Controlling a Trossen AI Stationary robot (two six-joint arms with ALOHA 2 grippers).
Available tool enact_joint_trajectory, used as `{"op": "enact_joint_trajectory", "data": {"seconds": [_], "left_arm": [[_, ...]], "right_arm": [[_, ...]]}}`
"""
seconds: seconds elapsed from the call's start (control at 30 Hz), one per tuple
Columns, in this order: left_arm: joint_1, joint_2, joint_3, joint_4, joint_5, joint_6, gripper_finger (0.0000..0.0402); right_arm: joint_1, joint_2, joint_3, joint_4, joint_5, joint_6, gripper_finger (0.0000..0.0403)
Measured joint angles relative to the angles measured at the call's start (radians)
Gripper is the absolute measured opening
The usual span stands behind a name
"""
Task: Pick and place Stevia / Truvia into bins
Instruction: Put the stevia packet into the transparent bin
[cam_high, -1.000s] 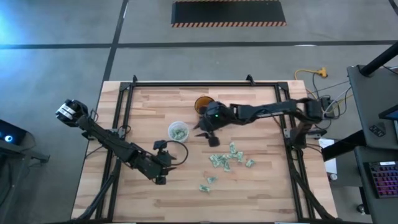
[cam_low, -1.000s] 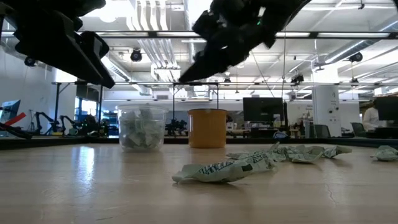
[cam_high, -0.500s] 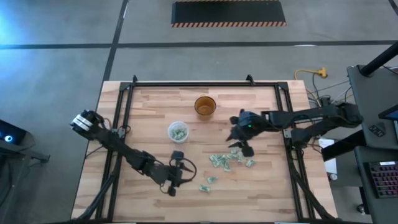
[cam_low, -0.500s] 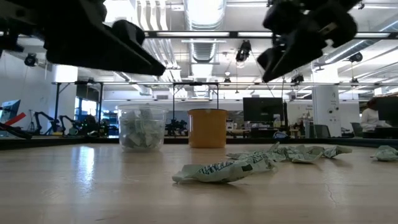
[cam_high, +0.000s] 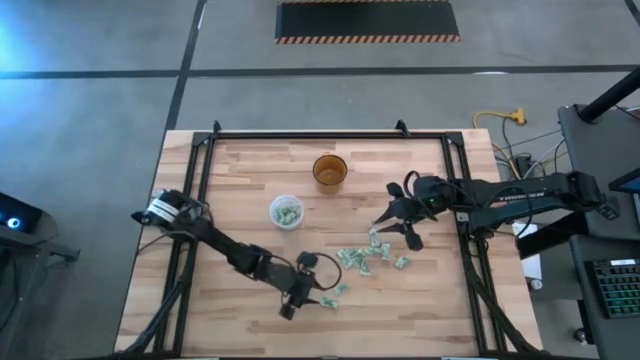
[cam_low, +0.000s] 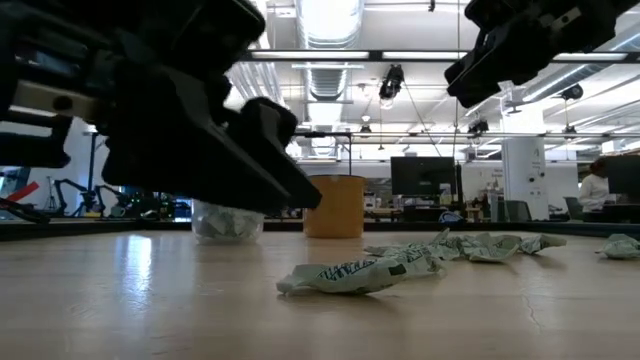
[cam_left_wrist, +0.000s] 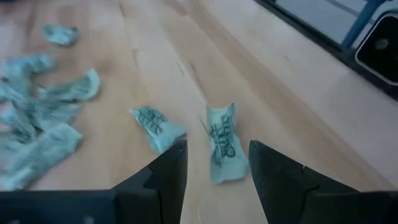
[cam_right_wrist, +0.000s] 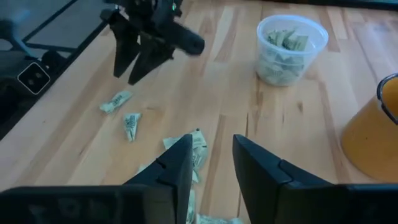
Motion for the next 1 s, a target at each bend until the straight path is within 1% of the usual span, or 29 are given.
{"op": "enact_joint_trajectory", "data": {"seconds": [0.1,0.5,0.7,0.8,0.9,1.0], "left_arm": [[0.011,0.028,0.015,-0.001,0.041,-0.010,0.0155],[0.026,0.085,0.048,-0.013,0.069,-0.018,0.0151],[0.041,0.112,0.070,-0.021,0.103,-0.036,0.0121],[0.044,0.109,0.077,-0.051,0.110,-0.036,0.0102],[0.044,0.107,0.077,-0.059,0.109,-0.036,0.0077],[0.044,0.105,0.077,-0.060,0.109,-0.020,0.0044]], "right_arm": [[0.000,0.003,-0.003,0.005,0.000,0.000,0.0100],[0.000,0.014,0.000,0.009,0.000,-0.004,0.0083],[0.000,0.016,0.000,0.010,0.000,-0.004,0.0077],[0.000,0.018,0.000,0.010,0.000,-0.005,0.0074],[0.000,0.018,0.000,0.010,0.000,-0.008,0.0072],[0.000,0.018,0.000,0.009,0.000,-0.010,0.0074]]}}
